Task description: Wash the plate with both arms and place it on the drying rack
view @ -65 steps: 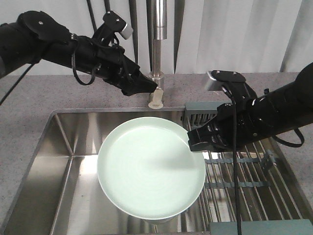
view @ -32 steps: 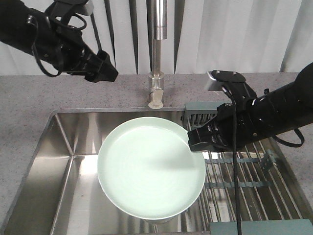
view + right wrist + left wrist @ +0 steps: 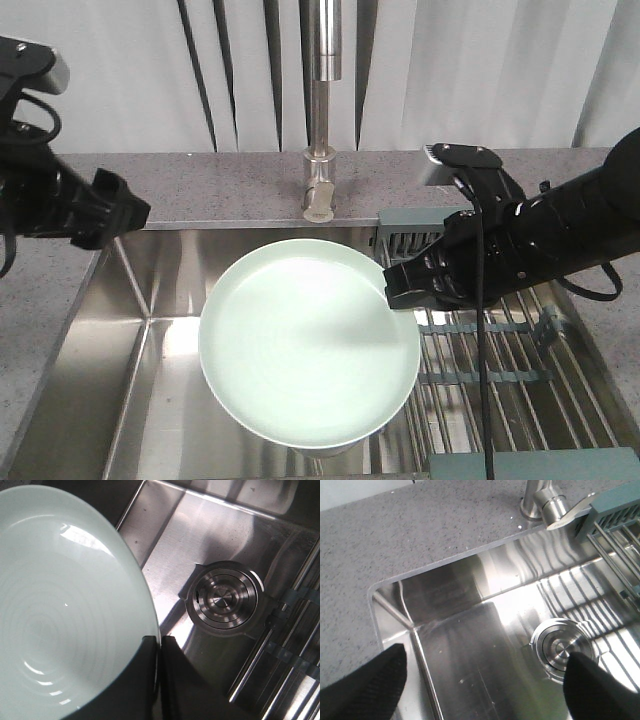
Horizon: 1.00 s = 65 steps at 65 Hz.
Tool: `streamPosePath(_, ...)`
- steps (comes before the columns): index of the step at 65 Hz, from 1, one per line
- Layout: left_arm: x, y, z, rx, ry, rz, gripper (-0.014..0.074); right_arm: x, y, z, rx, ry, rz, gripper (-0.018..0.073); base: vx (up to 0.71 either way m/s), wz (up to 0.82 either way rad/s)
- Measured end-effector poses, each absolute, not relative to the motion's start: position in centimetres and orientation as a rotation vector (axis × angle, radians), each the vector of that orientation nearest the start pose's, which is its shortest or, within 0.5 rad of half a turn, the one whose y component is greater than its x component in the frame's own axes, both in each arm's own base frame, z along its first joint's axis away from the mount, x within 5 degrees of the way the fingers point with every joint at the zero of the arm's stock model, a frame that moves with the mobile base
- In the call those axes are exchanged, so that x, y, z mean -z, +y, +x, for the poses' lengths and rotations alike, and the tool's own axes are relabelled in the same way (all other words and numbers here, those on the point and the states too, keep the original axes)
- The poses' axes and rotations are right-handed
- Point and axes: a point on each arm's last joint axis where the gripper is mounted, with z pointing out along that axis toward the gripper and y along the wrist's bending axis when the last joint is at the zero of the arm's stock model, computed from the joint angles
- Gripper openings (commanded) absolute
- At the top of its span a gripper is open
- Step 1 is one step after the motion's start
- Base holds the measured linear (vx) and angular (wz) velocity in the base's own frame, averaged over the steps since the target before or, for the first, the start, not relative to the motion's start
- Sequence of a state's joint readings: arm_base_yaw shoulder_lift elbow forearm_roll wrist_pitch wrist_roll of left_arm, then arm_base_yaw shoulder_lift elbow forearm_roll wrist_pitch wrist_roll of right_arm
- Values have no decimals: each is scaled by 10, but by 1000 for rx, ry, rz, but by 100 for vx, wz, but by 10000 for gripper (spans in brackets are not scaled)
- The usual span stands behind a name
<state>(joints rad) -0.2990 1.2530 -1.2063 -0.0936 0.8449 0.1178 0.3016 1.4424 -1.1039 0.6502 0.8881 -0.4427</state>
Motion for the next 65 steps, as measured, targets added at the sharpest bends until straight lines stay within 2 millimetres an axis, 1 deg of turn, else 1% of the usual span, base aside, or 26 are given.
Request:
streamPosePath(4,-368,-78,235,191,2333,422,585,-298,128,266,-746,2526,-560,-1,0,0)
streamPosePath(21,-351,-56,193,130,2347,273,585,-298,128,266,-746,2526,-560,-1,0,0)
streamPosePath(33,-338,-44,168,110,2344,174,585,-298,128,266,-746,2526,-560,-1,0,0)
streamPosePath(42,-328,-39,151,121,2343,135,585,-298,128,266,-746,2526,-560,-1,0,0)
streamPosePath(53,-319,-35,139,121,2345,130,585,-298,128,266,-746,2526,-560,-1,0,0)
streamPosePath(65,-315,-34,137,119,2355,131,585,-298,128,266,-746,2526,-560,-1,0,0)
